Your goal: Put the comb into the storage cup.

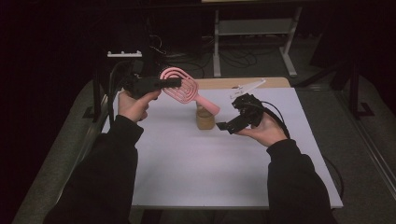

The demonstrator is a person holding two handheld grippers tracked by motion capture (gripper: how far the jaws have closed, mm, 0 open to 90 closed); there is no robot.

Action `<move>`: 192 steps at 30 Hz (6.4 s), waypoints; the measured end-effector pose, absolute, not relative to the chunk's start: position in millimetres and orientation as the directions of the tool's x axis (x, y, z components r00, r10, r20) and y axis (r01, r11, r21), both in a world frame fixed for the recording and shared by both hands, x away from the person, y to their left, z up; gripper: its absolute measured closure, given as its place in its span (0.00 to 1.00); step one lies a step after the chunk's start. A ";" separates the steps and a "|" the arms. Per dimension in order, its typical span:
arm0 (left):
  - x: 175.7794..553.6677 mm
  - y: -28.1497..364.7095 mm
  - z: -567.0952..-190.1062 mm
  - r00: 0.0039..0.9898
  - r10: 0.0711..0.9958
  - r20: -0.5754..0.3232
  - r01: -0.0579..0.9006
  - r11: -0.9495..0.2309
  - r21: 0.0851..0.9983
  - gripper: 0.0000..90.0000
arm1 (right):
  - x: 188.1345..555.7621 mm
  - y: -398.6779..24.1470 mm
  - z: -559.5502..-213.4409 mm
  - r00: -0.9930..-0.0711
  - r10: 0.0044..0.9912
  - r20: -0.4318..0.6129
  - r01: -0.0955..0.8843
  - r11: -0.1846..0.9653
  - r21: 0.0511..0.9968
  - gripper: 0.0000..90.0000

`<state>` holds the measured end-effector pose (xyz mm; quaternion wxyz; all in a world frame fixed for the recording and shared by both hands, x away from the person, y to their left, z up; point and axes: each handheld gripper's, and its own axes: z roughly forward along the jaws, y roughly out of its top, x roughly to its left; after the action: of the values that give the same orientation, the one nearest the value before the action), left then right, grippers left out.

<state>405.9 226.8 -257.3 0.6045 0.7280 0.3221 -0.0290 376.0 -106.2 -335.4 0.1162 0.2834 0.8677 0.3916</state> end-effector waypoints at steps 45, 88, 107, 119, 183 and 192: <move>425.6 229.8 -241.5 0.743 0.589 -0.317 0.473 -0.126 0.872 0.70 | 317.6 -198.4 -403.0 -0.758 0.641 0.125 0.446 0.369 0.815 0.00; 441.7 211.9 -285.5 0.726 0.594 -0.347 0.522 -0.147 0.840 0.70 | 290.5 -226.6 -433.5 -0.711 0.683 0.171 0.468 0.277 0.839 0.00; 452.9 199.2 -305.8 0.715 0.609 -0.345 0.534 -0.157 0.831 0.70 | 290.0 -227.6 -438.1 -0.703 0.688 0.179 0.470 0.262 0.843 0.00; 458.5 190.7 -314.2 0.712 0.613 -0.343 0.541 -0.168 0.824 0.70 | 289.6 -230.1 -438.0 -0.700 0.691 0.180 0.466 0.251 0.848 0.00; 443.7 203.6 -323.9 0.729 0.647 -0.223 0.453 -0.213 0.865 0.19 | 287.0 -236.9 -438.5 -0.686 0.705 0.183 0.469 0.235 0.851 0.00; 442.7 210.0 -328.3 0.749 0.616 -0.246 0.477 -0.243 0.845 0.00 | 287.1 -237.9 -438.7 -0.685 0.705 0.183 0.469 0.236 0.851 0.00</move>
<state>442.7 210.0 -328.3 0.5074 0.7855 0.3478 0.0683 287.1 -237.9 -438.7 0.1204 0.3780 0.7767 0.4892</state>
